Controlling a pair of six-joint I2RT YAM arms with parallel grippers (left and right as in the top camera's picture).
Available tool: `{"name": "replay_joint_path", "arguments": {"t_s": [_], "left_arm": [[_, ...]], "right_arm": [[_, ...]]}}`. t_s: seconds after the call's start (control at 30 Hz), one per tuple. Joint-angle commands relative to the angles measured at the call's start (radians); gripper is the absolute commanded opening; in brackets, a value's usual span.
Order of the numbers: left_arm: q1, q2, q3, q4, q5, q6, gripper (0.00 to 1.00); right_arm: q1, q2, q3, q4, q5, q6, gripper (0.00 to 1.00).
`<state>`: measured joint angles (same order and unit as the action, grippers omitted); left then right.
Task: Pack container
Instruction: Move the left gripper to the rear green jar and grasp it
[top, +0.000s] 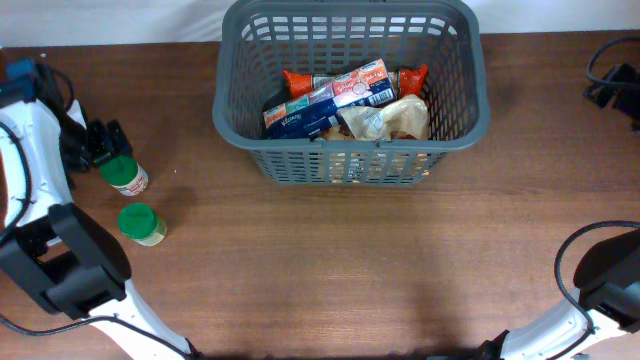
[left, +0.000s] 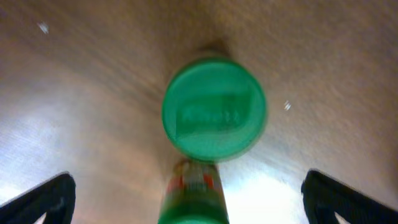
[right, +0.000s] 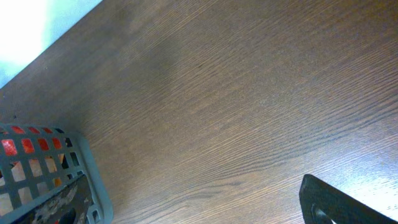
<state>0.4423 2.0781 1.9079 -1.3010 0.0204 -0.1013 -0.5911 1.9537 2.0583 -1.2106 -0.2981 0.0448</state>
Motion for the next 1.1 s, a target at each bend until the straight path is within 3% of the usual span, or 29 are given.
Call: {"name": "replay_joint_path", "arguments": {"t_s": [0.0, 0.2, 0.63, 1.07], "left_arm": [[0.008, 0.002, -0.096, 0.076, 0.085, 0.051, 0.99], [0.008, 0.033, -0.157, 0.187, 0.092, 0.072, 0.99], [0.008, 0.142, -0.157, 0.253, 0.088, 0.071, 1.0], [0.008, 0.151, -0.157, 0.249, 0.013, 0.049, 0.89]], "right_arm": [[0.002, -0.026, -0.007, 0.003, -0.012, -0.003, 0.99], [0.002, -0.026, -0.007, 0.003, -0.012, -0.002, 0.99], [0.002, -0.026, -0.007, 0.003, -0.012, -0.003, 0.99], [0.002, -0.026, -0.007, 0.003, -0.012, -0.002, 0.99]]}}
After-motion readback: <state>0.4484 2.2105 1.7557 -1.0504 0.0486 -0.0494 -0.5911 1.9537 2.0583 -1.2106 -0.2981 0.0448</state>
